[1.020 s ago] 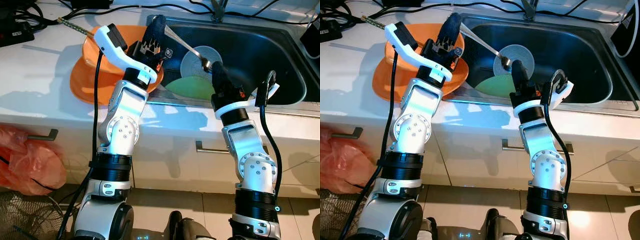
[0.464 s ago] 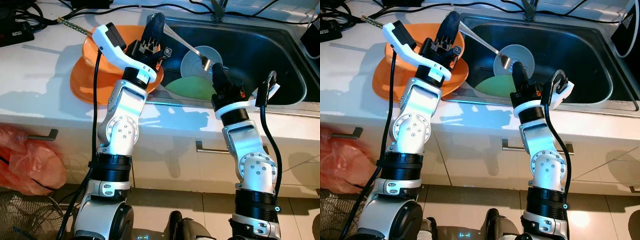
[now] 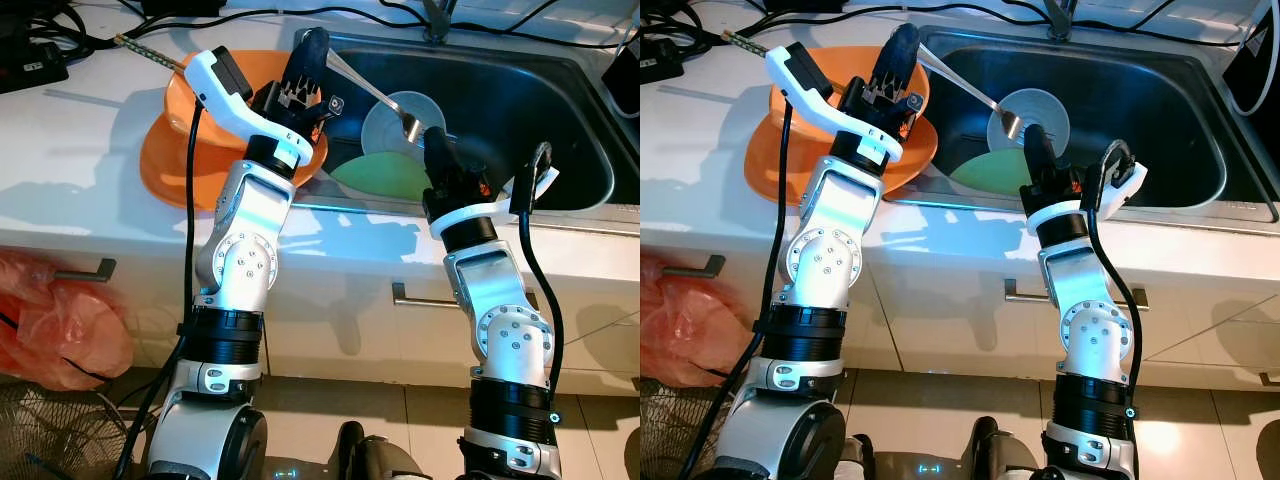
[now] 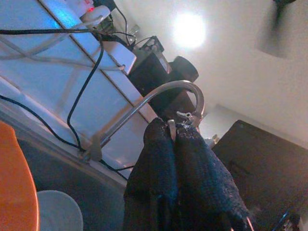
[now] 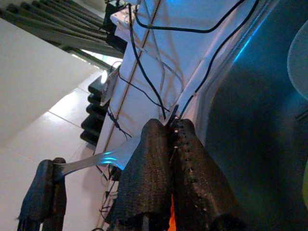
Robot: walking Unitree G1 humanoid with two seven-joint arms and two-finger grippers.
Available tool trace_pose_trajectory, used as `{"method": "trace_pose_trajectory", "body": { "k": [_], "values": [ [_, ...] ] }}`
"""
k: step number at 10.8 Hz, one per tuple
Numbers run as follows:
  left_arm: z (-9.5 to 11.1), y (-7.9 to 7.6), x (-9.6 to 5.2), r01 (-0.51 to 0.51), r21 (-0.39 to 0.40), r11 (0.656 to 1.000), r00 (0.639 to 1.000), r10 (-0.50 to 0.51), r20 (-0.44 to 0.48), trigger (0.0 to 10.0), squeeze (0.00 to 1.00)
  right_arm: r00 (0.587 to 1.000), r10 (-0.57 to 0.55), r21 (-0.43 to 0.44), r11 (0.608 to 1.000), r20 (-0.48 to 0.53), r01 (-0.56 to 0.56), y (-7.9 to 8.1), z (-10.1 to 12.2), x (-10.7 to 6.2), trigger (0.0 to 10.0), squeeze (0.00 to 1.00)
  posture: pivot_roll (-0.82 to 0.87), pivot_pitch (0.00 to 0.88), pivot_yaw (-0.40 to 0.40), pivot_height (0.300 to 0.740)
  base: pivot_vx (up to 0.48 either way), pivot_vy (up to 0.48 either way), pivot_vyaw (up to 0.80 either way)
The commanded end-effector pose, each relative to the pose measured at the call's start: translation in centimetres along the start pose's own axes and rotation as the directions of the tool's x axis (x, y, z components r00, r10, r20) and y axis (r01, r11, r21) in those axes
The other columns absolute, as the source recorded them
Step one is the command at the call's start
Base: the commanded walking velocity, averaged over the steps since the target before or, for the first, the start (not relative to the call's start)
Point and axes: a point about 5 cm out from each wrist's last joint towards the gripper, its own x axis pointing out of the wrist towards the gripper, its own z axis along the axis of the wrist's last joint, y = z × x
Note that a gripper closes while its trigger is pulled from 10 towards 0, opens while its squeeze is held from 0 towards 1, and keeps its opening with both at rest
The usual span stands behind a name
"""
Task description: Kitchen organization
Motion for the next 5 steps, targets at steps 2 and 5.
{"method": "trace_pose_trajectory", "body": {
  "k": [2,5],
  "values": [
    [-2.77,-1.41,-0.21,0.006,-0.030,1.000,0.998,-0.008,-0.067,10.0,0.00,1.000,-0.002,0.015,1.000,-0.005,0.002,-0.03,-0.56,-0.15,10.0,0.00,0.11,0.188,-0.061,0.740,0.000,0.000,0.00],
    [-2.91,-1.44,-0.19,0.012,-0.006,1.000,0.997,-0.012,-0.078,10.0,1.00,1.000,-0.003,0.016,1.000,-0.003,0.003,-0.08,-0.50,-0.15,10.0,0.00,0.11,0.189,-0.061,0.740,0.000,0.000,0.00]
  ]
}}
